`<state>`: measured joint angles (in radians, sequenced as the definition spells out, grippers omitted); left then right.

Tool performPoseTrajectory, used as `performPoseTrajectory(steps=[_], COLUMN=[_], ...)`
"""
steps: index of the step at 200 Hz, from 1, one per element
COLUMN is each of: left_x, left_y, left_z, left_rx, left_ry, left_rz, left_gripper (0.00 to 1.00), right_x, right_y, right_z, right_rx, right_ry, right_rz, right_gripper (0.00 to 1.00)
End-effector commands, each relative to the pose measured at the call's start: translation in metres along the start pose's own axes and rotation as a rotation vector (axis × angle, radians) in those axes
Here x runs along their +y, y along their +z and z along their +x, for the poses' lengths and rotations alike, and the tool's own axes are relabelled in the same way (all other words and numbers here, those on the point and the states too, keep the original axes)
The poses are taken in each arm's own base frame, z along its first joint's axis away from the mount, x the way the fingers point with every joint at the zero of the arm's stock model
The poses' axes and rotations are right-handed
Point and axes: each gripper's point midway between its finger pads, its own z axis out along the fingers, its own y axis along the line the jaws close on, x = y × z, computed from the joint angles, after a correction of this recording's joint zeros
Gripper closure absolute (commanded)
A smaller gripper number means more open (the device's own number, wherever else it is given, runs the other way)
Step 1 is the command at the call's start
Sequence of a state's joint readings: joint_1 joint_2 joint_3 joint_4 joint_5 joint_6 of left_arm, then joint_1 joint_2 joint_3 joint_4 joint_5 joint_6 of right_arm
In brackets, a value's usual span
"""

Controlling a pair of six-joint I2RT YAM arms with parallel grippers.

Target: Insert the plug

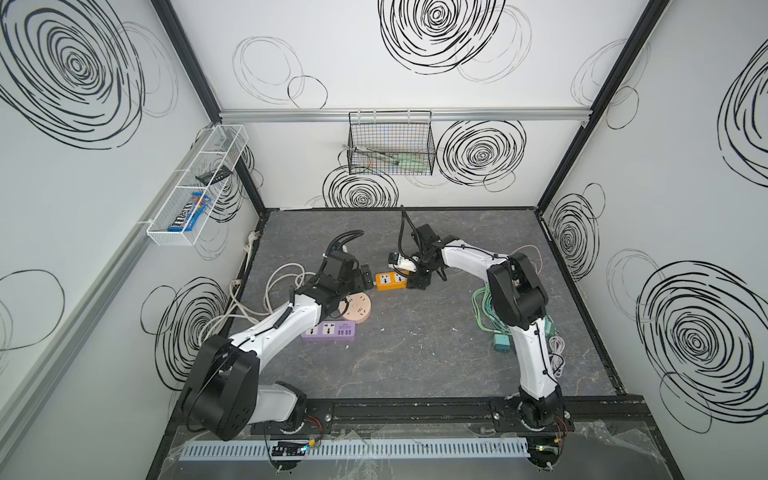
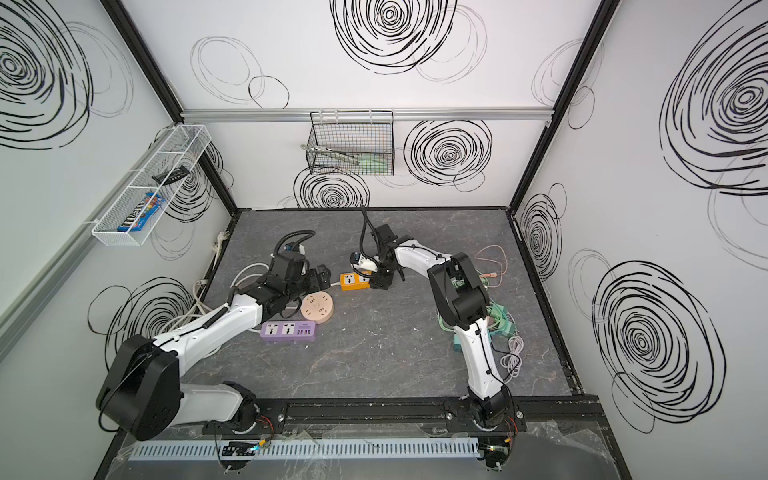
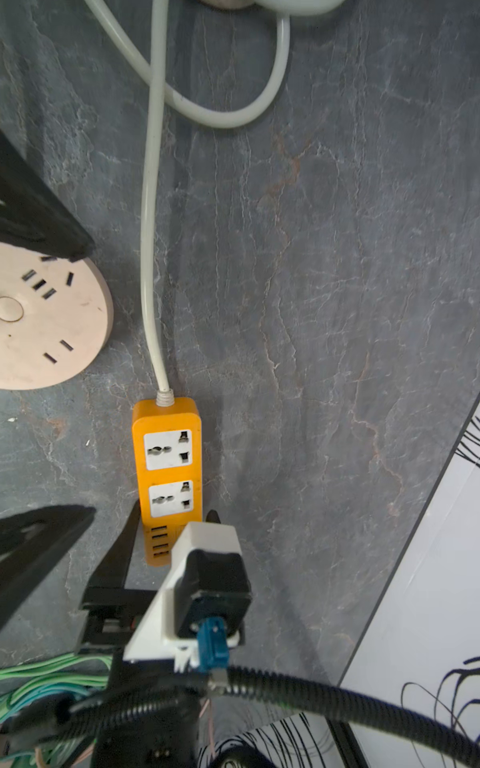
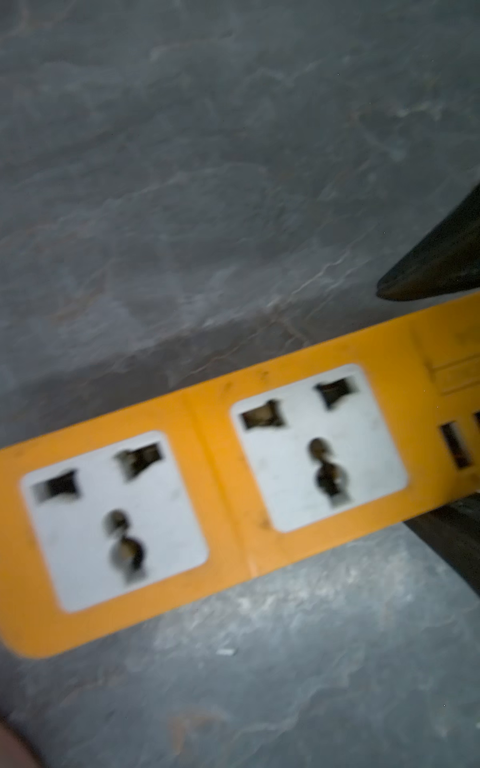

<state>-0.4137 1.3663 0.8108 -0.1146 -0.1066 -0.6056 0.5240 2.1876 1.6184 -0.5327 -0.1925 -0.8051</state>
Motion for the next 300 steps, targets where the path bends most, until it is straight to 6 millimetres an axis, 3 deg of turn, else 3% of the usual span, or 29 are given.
performPoseTrajectory(steps=[1, 64, 99, 118, 147, 152, 164, 200, 215, 244, 300], left_x=[-0.012, -0.037, -0.042, -0.041, -0.047, -0.048, -0.05, -0.05, -0.05, -0.05, -0.065], left_y=[0.002, 0.007, 0.018, 0.028, 0.047, 0.051, 0.058, 0.078, 0.085, 0.094, 0.104], left_z=[-0.012, -0.008, -0.005, -0.006, 0.0, 0.001, 0.004, 0.011, 0.013, 0.019, 0.03], left_rx=[-0.036, -0.023, 0.005, 0.038, 0.111, 0.123, 0.144, 0.186, 0.205, 0.231, 0.266], left_ry=[0.011, 0.098, 0.087, 0.054, -0.011, -0.018, -0.032, -0.046, -0.058, -0.069, -0.061], left_rz=[0.011, 0.015, 0.04, 0.066, 0.156, 0.165, 0.177, 0.178, 0.179, 0.178, 0.225], left_gripper=[0.04, 0.04, 0.04, 0.04, 0.04, 0.04, 0.04, 0.04, 0.04, 0.04, 0.04], right_x=[-0.007, 0.017, 0.01, 0.002, -0.01, -0.012, -0.02, -0.048, -0.043, -0.028, -0.013], right_y=[0.0, -0.013, -0.023, -0.027, -0.039, -0.044, -0.054, -0.071, -0.071, -0.077, -0.044], right_z=[0.042, 0.06, 0.04, 0.023, -0.01, -0.014, -0.022, -0.021, -0.021, -0.035, -0.028], right_rx=[0.116, 0.088, -0.006, -0.085, -0.236, -0.26, -0.316, -0.415, -0.46, -0.57, -0.491], right_ry=[0.01, -0.082, -0.078, -0.043, 0.168, 0.215, 0.333, 0.825, 0.984, 1.127, 1.202], right_rz=[0.049, -0.053, -0.002, 0.04, 0.036, 0.032, 0.038, 0.068, -0.014, -0.166, -0.272], right_gripper=[0.29, 0.32, 0.26, 0.15, 0.08, 0.0, 0.03, 0.03, 0.03, 0.03, 0.03])
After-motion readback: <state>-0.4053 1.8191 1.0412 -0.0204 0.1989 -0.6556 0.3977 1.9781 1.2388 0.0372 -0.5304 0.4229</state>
